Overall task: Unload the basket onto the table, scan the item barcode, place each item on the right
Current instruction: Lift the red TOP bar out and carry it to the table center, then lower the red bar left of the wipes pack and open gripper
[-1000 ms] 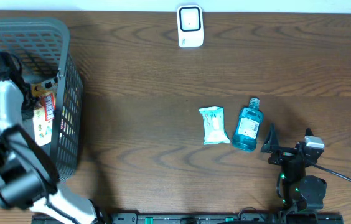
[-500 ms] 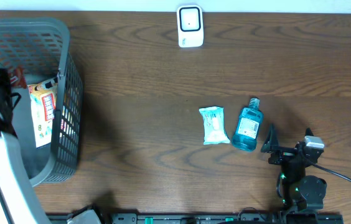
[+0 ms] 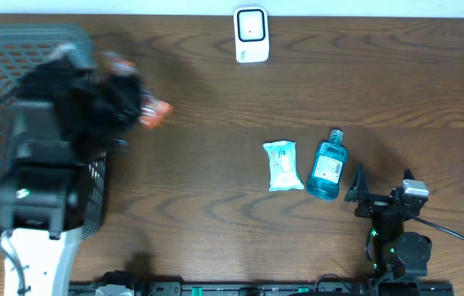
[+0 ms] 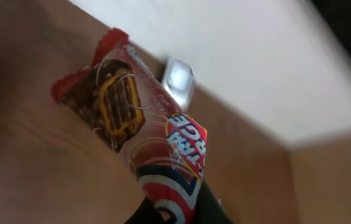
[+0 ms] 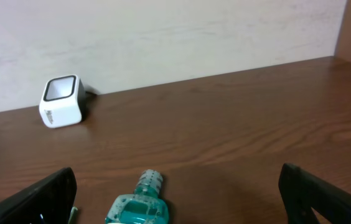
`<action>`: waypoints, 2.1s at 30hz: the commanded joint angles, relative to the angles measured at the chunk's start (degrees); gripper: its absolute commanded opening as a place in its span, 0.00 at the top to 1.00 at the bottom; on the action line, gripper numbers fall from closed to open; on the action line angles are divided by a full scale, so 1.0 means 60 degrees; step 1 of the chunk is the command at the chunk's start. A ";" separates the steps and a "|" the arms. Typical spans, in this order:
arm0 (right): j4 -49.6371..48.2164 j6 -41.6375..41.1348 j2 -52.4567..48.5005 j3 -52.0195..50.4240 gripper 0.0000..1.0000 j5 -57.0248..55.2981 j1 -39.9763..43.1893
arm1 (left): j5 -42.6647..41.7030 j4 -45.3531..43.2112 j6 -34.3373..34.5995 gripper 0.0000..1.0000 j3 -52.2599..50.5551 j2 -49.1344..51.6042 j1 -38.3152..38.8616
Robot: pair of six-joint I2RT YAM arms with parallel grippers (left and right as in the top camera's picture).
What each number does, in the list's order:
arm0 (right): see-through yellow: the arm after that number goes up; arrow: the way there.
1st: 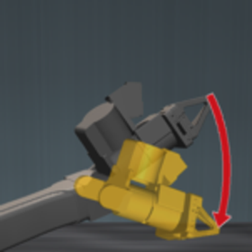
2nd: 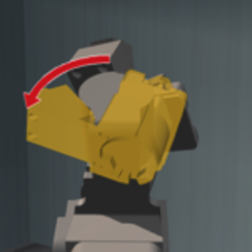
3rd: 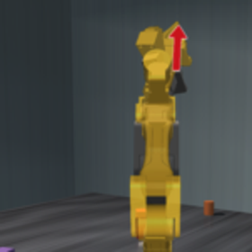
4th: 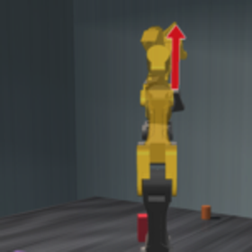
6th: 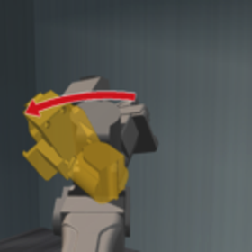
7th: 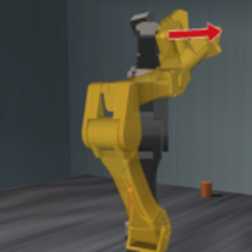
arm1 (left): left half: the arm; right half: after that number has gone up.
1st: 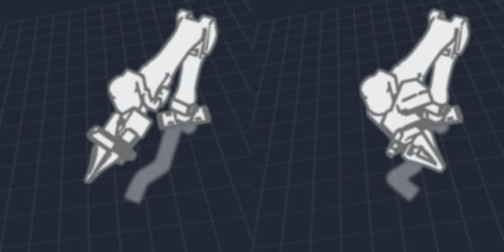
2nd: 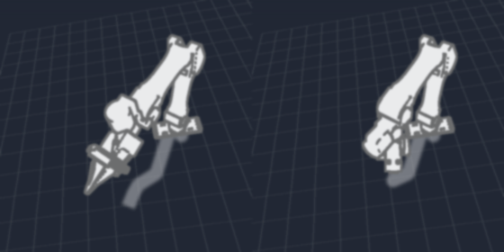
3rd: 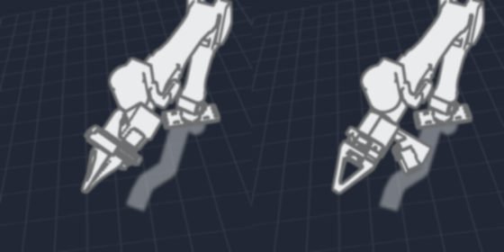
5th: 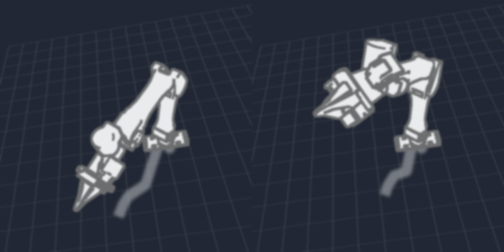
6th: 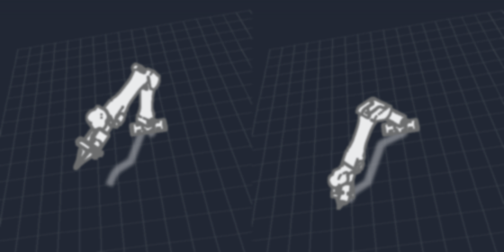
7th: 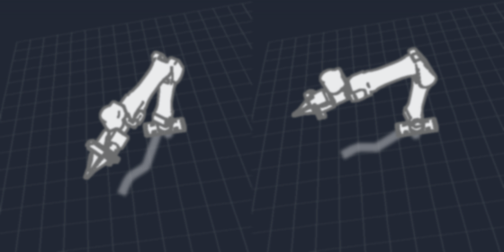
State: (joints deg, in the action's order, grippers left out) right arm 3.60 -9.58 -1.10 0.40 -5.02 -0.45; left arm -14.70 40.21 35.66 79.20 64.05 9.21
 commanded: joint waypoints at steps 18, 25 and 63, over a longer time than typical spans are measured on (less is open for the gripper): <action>0.0015 0.0109 0.0004 -0.0015 0.01 -0.0142 -0.0051 | 0.1887 -0.0761 -0.2189 0.93 -0.0251 0.6277 0.4342; 0.0015 0.0109 0.0004 -0.0015 0.01 -0.0142 -0.0051 | 0.1880 -0.0754 -0.2146 0.93 -0.0255 0.7570 0.4710; 0.0015 0.0109 0.0004 -0.0015 0.01 -0.0146 -0.0051 | 0.2280 -0.1115 -0.0958 0.92 -0.1198 0.7264 0.4936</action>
State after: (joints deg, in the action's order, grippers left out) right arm 3.60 -9.58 -1.10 0.40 -5.02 -0.45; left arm -1.32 33.98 27.94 73.78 106.56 38.89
